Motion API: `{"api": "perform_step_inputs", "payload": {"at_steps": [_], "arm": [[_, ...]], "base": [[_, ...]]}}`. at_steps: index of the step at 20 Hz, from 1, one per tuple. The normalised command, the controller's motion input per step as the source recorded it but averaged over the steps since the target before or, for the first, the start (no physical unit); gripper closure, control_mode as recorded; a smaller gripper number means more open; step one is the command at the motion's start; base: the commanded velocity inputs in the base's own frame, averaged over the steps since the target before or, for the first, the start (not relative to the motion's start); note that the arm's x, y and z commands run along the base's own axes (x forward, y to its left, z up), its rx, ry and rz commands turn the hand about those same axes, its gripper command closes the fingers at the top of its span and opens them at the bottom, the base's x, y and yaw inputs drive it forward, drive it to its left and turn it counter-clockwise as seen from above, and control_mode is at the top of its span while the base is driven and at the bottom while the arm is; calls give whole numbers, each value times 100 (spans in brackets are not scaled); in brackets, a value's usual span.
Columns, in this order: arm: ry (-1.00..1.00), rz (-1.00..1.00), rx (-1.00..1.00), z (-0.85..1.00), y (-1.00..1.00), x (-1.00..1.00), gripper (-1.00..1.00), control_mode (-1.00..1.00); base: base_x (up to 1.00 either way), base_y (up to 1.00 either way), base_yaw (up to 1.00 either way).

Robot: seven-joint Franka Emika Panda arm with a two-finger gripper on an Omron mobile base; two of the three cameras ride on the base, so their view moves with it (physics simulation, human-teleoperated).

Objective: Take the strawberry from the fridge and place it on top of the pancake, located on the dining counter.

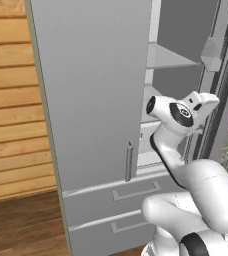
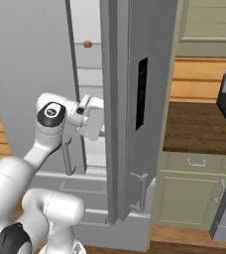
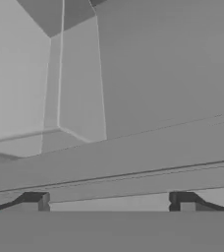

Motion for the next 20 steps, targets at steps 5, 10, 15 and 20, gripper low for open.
{"api": "perform_step_inputs", "payload": {"at_steps": [5, 10, 15, 20], "arm": [[-1, -6, 5, 0, -100, -6, -100, -100], [-5, -4, 4, -4, -92, -3, -100, -100], [-10, -2, 1, 0, -50, -28, -100, -100], [-16, 1, 1, 0, 15, -67, -100, -100]], "base": [[0, 0, 0], [0, 0, 0], [0, 0, 0], [0, 0, 0]]}}
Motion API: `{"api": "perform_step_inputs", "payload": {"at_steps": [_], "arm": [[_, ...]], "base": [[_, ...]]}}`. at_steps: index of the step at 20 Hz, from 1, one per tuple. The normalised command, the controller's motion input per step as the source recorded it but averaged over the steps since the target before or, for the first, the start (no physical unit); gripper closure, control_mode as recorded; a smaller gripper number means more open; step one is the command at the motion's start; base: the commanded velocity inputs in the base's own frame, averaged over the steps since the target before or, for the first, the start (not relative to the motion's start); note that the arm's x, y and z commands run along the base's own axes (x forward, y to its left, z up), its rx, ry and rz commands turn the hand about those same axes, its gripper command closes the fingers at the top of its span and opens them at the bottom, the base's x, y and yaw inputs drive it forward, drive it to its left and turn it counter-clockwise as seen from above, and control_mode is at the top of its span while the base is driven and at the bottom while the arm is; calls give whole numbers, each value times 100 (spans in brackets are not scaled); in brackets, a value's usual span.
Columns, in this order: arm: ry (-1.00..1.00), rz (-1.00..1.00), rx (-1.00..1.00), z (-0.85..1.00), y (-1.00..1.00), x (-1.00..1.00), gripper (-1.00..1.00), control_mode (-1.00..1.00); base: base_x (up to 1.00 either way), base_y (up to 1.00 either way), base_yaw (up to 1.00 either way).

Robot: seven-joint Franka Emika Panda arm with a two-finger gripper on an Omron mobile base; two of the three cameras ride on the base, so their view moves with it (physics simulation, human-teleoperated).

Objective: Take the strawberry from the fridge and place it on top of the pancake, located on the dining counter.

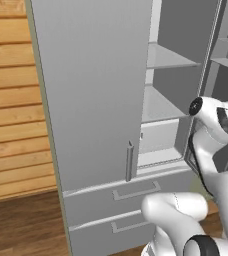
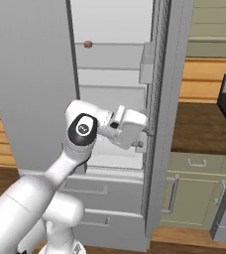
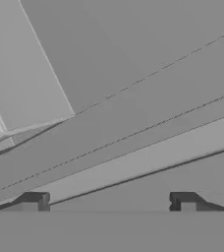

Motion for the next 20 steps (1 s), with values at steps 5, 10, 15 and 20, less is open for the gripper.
{"api": "perform_step_inputs", "payload": {"at_steps": [5, 10, 15, 20], "arm": [[-6, 8, 15, -1, 86, -22, -100, -100], [-6, 14, 24, -10, 100, 0, -100, -100], [-4, 17, 26, -21, 91, 0, -100, -100], [-7, 18, 25, -22, 90, 1, -100, -100]], "base": [[0, 0, 0], [0, 0, 0], [0, 0, 0], [0, 0, 0]]}}
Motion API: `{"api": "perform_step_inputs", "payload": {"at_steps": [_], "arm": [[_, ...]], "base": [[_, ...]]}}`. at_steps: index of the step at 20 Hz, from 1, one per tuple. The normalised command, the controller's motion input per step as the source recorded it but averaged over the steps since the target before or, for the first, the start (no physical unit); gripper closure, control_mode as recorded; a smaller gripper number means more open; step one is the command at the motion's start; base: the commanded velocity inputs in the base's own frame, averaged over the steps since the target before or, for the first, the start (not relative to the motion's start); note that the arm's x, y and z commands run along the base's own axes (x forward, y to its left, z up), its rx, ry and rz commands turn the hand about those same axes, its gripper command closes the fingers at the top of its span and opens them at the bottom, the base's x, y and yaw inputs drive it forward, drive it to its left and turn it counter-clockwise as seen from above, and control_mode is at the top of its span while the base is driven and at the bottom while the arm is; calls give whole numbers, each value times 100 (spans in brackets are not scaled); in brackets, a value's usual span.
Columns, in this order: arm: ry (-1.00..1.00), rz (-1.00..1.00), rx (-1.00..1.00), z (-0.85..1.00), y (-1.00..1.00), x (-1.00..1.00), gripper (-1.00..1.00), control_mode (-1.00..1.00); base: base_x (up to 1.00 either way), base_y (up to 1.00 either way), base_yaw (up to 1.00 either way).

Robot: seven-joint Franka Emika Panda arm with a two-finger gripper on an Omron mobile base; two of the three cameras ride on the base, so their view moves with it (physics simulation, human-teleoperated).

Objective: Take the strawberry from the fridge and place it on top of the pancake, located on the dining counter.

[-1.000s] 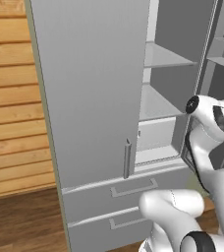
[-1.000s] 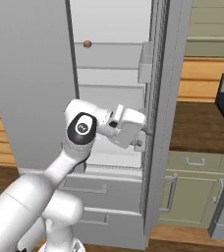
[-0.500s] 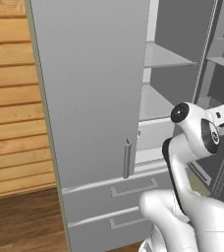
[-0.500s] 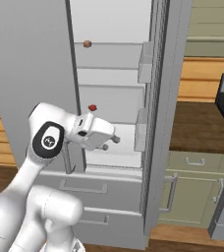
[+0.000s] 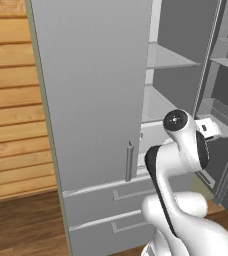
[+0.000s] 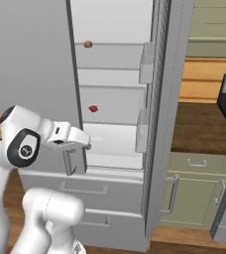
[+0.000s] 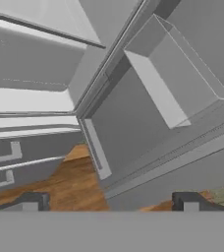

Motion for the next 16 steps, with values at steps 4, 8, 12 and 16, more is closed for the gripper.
{"api": "perform_step_inputs", "payload": {"at_steps": [4, 8, 12, 16], "arm": [[-11, 19, 23, -17, 89, 14, -100, -100], [-12, 19, 23, -8, 83, 14, -100, -100], [-11, 16, 22, -6, 74, 21, -100, -100], [-6, 8, 15, -6, 43, 51, -100, -100]], "base": [[0, 0, 0], [0, 0, 0], [0, 0, 0], [0, 0, 0]]}}
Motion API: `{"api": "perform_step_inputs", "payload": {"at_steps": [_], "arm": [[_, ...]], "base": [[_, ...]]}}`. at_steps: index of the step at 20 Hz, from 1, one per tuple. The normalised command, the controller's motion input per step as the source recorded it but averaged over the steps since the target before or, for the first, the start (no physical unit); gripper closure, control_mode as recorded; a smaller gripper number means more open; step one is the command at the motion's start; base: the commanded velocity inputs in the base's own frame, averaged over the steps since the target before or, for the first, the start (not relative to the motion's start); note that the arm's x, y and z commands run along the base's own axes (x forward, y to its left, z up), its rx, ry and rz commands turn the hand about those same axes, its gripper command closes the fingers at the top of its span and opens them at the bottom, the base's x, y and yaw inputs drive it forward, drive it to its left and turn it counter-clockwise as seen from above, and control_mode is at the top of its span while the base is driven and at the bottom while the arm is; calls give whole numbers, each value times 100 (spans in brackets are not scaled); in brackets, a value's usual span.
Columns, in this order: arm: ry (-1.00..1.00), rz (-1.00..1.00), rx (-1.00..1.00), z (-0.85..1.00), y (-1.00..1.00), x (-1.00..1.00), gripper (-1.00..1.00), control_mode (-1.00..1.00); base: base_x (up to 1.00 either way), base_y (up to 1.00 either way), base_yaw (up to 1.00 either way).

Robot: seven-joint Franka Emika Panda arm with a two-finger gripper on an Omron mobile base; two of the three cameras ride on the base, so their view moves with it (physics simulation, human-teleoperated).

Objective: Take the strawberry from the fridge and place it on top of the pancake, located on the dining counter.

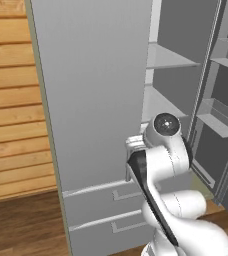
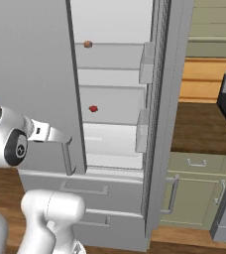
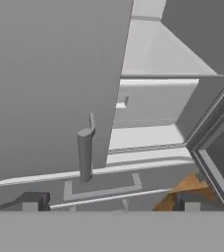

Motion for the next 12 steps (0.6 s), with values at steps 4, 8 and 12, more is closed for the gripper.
{"api": "perform_step_inputs", "payload": {"at_steps": [4, 8, 12], "arm": [[7, 0, 1, -8, 21, 71, -100, -100], [13, 0, 0, -26, 20, 69, -100, -100], [11, 0, 0, -42, 13, 58, -100, -100]], "base": [[0, 0, 0], [0, 0, 0], [0, 0, 0]]}}
